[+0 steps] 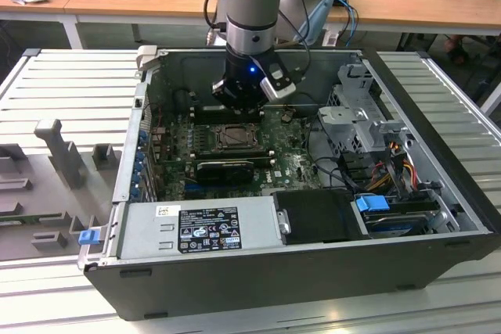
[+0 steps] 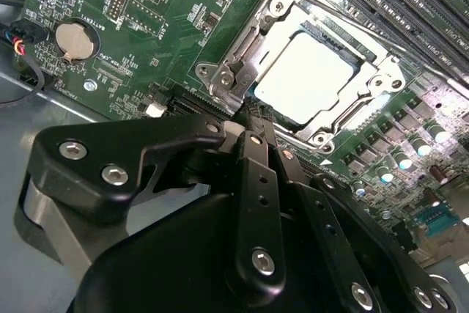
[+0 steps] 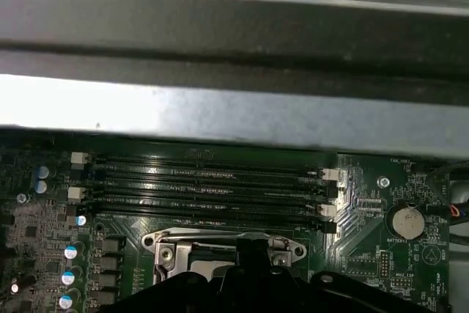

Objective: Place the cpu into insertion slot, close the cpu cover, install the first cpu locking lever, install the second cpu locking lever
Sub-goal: 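Install the second cpu locking lever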

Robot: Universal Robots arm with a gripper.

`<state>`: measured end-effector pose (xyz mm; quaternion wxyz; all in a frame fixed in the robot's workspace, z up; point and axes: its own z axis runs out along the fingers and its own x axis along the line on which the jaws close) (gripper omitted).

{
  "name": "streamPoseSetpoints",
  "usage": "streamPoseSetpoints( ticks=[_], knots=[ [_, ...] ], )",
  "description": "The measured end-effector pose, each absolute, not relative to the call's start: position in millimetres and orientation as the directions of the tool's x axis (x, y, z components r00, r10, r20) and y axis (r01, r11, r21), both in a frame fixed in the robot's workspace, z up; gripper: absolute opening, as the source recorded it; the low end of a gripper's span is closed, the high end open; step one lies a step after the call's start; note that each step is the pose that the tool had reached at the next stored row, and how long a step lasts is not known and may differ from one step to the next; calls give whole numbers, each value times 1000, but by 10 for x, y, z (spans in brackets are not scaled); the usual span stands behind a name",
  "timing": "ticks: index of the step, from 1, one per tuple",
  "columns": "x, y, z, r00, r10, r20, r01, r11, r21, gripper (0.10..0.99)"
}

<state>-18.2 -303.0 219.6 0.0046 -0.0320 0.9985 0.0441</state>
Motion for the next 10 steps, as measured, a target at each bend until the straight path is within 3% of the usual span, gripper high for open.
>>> streamPoseSetpoints(
  ticks=[10],
  knots=[
    [-182,-3036,2469,-998,-64,-5,-64,994,88,106]
  ],
)
